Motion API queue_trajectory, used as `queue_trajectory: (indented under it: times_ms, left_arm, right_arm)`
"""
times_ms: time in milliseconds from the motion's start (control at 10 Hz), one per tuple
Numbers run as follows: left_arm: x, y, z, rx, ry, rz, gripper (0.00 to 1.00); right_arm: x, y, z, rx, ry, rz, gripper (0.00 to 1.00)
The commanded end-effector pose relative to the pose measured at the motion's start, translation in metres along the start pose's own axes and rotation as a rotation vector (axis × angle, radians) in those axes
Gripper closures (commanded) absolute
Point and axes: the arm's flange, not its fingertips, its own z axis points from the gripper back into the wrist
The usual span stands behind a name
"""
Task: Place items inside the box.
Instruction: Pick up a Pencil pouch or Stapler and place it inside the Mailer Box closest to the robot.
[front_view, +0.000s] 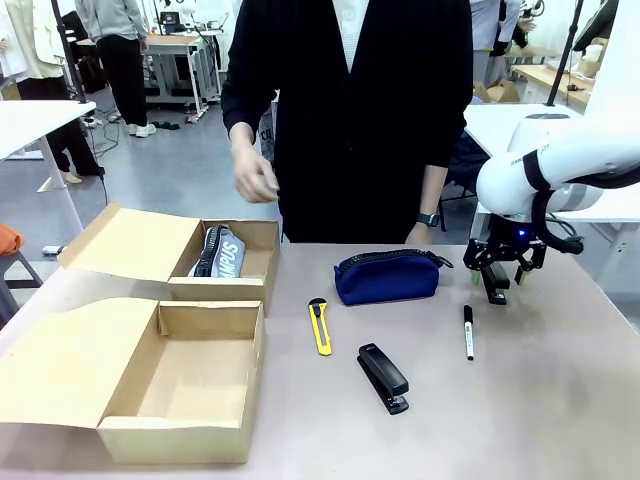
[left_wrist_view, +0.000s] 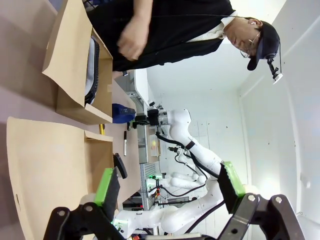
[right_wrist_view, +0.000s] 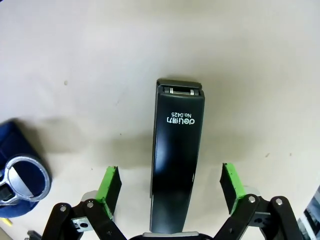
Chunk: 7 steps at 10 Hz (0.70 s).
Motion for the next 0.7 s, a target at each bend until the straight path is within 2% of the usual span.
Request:
queue_trajectory:
  times_ms: [0,100,200,300,400,500,600]
  left_arm:
    - [-0.0031,-0.0003,0.0006,-0.010,0.005,-0.021,0.00]
    - [-0.0031,-0.0003,0.0006,-0.010,0.005,-0.021,0.00]
    - [-0.0031,-0.0003,0.0006,-0.010,0.005,-0.021,0.00]
    - [-0.0031,-0.0003,0.0006,-0.010,0.005,-0.021,0.00]
    - [-0.0031,-0.0003,0.0006,-0.010,0.005,-0.021,0.00]
    - [-0.0031,-0.0003,0.0006,-0.010,0.005,-0.021,0.00]
    - [-0.0031,-0.0003,0.0006,-0.010,0.005,-0.021,0.00]
  right_arm:
    - [-0.0011,0.0057,0.0045,0.021,-0.028,-0.029,0.00]
    - [-0.0010,0.0064,0.0046,0.013,-0.024,-0.027,0.60]
    - [-0.0011,0.0071,0.0039,0.017,-0.022,-0.020,0.60]
    - [-0.0012,0.0070,0.0028,0.016,-0.018,-0.017,1.00]
    - [-0.0015,0.0068,0.0019,0.017,-0.018,-0.015,0.65]
    - [-0.0017,0.0065,0.0008,0.014,-0.013,-0.011,1.00]
    - [-0.0015,0.0063,-0.0003,0.014,-0.008,-0.010,1.00]
